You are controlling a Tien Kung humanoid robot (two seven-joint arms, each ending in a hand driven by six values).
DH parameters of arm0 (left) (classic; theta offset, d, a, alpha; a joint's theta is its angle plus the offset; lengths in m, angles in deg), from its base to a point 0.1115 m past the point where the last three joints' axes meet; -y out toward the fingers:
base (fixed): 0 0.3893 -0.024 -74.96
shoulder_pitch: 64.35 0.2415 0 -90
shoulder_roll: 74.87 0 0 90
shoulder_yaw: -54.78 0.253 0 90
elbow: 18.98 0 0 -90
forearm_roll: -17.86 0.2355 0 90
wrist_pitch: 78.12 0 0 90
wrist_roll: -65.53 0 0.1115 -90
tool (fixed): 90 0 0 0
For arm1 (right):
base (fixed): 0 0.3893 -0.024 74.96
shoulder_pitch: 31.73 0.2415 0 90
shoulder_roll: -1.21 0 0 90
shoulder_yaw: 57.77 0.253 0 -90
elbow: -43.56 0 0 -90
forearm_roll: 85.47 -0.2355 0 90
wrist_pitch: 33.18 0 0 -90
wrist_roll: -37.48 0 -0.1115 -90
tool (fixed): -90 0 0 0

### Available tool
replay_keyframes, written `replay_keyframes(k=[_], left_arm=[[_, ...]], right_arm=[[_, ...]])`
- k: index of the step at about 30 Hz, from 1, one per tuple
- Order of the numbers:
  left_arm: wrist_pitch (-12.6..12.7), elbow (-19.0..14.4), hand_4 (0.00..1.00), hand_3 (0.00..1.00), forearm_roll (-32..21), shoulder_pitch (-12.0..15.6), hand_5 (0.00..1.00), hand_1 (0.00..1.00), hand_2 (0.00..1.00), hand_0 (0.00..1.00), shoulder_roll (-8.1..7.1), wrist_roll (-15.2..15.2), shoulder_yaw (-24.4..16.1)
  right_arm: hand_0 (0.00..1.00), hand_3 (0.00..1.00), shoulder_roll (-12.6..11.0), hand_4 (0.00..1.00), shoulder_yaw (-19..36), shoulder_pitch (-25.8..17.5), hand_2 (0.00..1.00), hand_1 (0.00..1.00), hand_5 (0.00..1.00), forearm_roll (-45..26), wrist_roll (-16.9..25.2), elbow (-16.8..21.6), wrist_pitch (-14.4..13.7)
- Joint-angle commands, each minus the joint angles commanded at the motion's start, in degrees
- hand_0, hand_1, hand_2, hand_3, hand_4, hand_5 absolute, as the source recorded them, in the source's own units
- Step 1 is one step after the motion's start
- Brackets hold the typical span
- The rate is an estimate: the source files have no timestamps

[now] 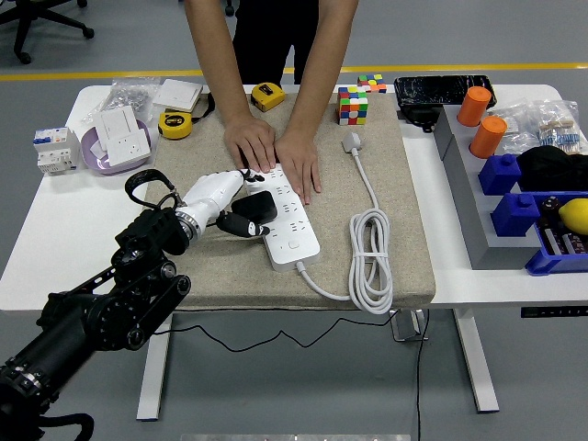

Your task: Pick up the plug,place it near the board,insert it into the board,press the button

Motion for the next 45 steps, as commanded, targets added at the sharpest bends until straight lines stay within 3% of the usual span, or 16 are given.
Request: replay_keyframes(k=[3,4,9,10,15,16,34,39,45], left_arm=[[0.8,0.0,0.998,0.665,-0.1,0.0,0.233,0.702,0.654,0.670,0.01,0.1,0.0],[1.0,0.0,0.898,0.567,-0.1,0.1,0.261,0.539,0.564,0.432,0.02,0.1,0.0],[1.9,0.2,0.898,0.567,-0.5,0.2,0.261,0.539,0.564,0.432,0.05,0.2,0.1],[2.0,0.2,0.784,0.512,-0.6,0.2,0.306,0.399,0.496,0.324,0.03,0.2,0.1],[1.8,0.3,0.784,0.512,-0.5,0.4,0.306,0.399,0.496,0.324,-0.05,-0.1,0.2],[1.8,0.3,0.727,0.453,-0.6,0.4,0.309,0.239,0.367,0.272,-0.07,-0.2,0.3],[1.5,0.2,0.678,0.400,-1.2,0.8,0.330,0.206,0.334,0.268,-0.20,-0.1,0.7],[2.0,0.2,0.678,0.400,-3.1,0.9,0.330,0.206,0.334,0.268,-0.22,0.8,0.5],[2.6,0.2,0.678,0.396,-8.9,1.2,0.330,0.212,0.337,0.268,-0.13,2.7,0.3]], right_arm=[[0.926,0.815,0.0,0.998,0.0,0.0,0.788,0.846,0.845,0.0,0.0,0.0,0.0],[0.926,0.815,0.0,0.998,0.0,0.0,0.788,0.846,0.844,0.0,0.0,0.0,0.0],[0.926,0.815,0.0,0.998,0.1,-0.1,0.788,0.846,0.844,0.1,0.0,0.0,0.0],[0.924,0.816,0.0,0.998,0.0,-0.1,0.788,0.846,0.844,0.1,0.0,0.0,0.0],[0.924,0.816,0.0,0.998,-0.2,-0.2,0.788,0.846,0.844,-0.1,0.0,0.0,0.0],[0.924,0.816,0.0,0.998,-0.2,-0.2,0.788,0.846,0.844,-0.1,0.0,0.0,0.0],[0.924,0.815,0.0,0.998,-0.5,-0.4,0.788,0.846,0.842,-0.2,-0.1,0.0,0.0],[0.924,0.815,0.0,0.998,-0.6,-0.4,0.788,0.846,0.842,-0.3,-0.1,0.0,0.0],[0.924,0.817,0.0,0.998,-0.4,-0.4,0.788,0.846,0.842,-0.3,-0.1,0.0,0.0]])
